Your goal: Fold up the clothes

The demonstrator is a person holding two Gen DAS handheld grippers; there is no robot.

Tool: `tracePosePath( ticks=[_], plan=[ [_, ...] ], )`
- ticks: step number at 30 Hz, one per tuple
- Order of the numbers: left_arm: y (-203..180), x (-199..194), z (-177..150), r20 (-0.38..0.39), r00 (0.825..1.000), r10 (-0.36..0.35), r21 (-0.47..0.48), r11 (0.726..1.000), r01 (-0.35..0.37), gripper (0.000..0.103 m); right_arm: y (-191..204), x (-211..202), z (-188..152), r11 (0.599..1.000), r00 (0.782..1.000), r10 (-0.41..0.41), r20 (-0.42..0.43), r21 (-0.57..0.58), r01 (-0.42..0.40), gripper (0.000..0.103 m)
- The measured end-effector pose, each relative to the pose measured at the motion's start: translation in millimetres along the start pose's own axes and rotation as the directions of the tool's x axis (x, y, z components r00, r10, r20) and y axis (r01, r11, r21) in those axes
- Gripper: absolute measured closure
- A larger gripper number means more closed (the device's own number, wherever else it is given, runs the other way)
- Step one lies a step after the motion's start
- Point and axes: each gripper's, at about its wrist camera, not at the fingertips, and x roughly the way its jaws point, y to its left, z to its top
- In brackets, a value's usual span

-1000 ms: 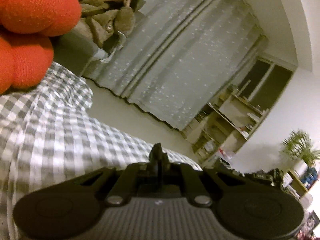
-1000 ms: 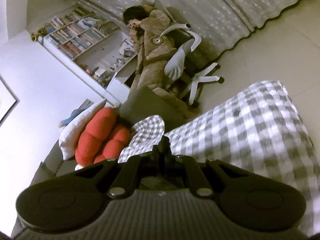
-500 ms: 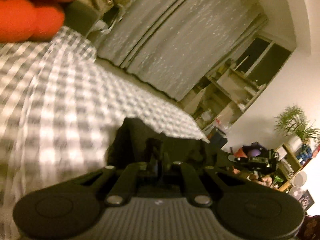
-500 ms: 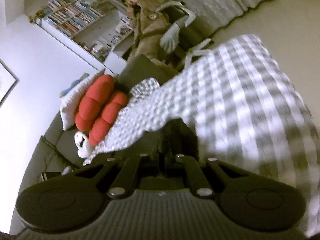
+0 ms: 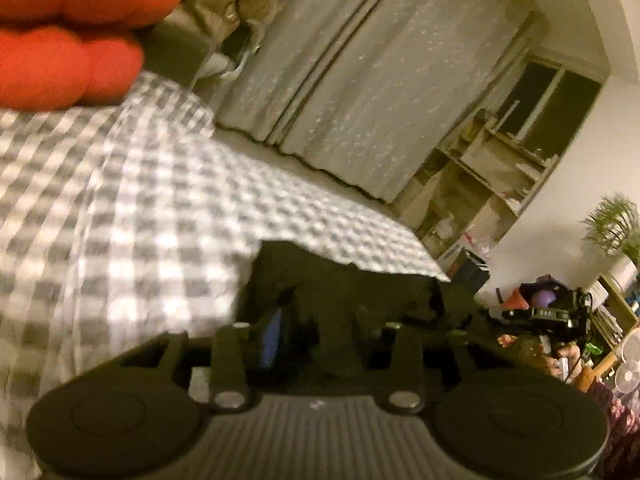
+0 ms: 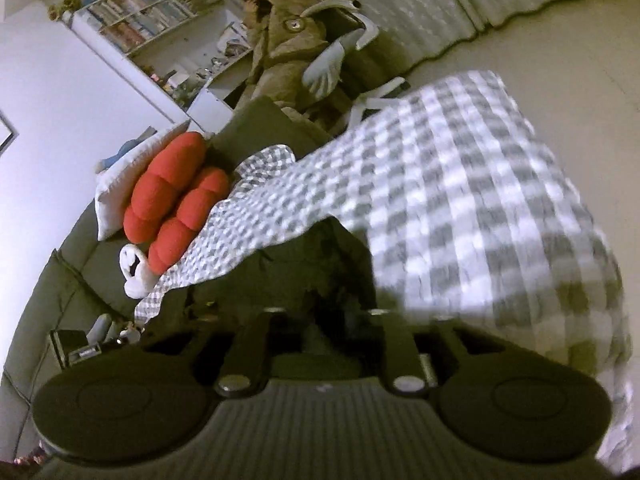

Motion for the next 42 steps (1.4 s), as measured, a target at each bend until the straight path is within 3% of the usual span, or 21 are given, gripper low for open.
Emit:
tracePosePath(
  ticks=[1,6,9,13,19,21,24,26,28,32,36,39,40,41,42],
  plan=[
    [-3,2,2,-0.002,1.000,-0.004,0.010,1.000,0.004,0.063,2,-1,2,1.000,1.000,0.006,0.007,-0.009,-0.006,0.058],
    [-19,21,13,-0.028,1.000,-0.009,0.092,0.996,0.012,0.055,16,10,11,0.997,0.999,0.049,0.000,-0.062,-0.049,0.058],
    [-25,38,16,-0.056,0.998,0.004,0.140,0.990,0.004,0.043,23,25,14,0.993,0.998,0.050,-0.024,-0.103,-0.053,0.058],
    [-29,60,17,-0.094,0.995,0.032,0.197,0.980,-0.013,0.043,29,47,13,0.987,0.997,0.032,-0.064,-0.157,-0.041,0.058],
    [-32,71,23,-0.084,0.995,0.049,0.229,0.973,-0.028,0.043,34,68,11,0.979,0.994,0.032,-0.105,-0.197,-0.052,0.058],
    [-34,73,25,-0.086,0.995,0.047,0.234,0.972,-0.026,0.043,37,70,9,0.975,0.993,0.035,-0.112,-0.213,-0.059,0.064],
    [-38,77,26,-0.116,0.992,0.039,0.255,0.967,-0.008,0.050,41,73,5,0.971,0.989,0.047,-0.141,-0.228,-0.079,0.083],
    [-44,76,23,-0.134,0.990,0.034,0.286,0.958,0.006,0.084,45,71,2,0.966,0.987,0.058,-0.151,-0.240,-0.093,0.089],
    [-51,74,19,-0.148,0.989,0.033,0.319,0.948,0.016,0.097,48,67,-1,0.963,0.985,0.075,-0.156,-0.245,-0.112,0.092],
    [-63,64,13,-0.175,0.985,0.005,0.350,0.935,0.058,0.099,53,56,-3,0.958,0.980,0.101,-0.171,-0.251,-0.142,0.094],
    [-70,54,5,-0.253,0.967,-0.022,0.374,0.920,0.118,0.098,62,43,-9,0.944,0.969,0.119,-0.216,-0.279,-0.178,0.094],
    [-73,46,1,-0.278,0.960,-0.030,0.375,0.917,0.137,0.090,66,37,-15,0.939,0.969,0.099,-0.228,-0.300,-0.166,0.089],
    [-73,43,0,-0.269,0.963,-0.032,0.374,0.918,0.134,0.076,68,35,-15,0.939,0.971,0.087,-0.221,-0.307,-0.154,0.085],
    [-74,41,-1,-0.259,0.965,-0.033,0.372,0.919,0.132,0.056,69,35,-15,0.938,0.976,0.077,-0.203,-0.316,-0.140,0.084],
    [-73,37,0,-0.220,0.975,-0.035,0.359,0.926,0.115,0.049,70,34,-14,0.937,0.980,0.066,-0.186,-0.325,-0.125,0.074]
  ],
)
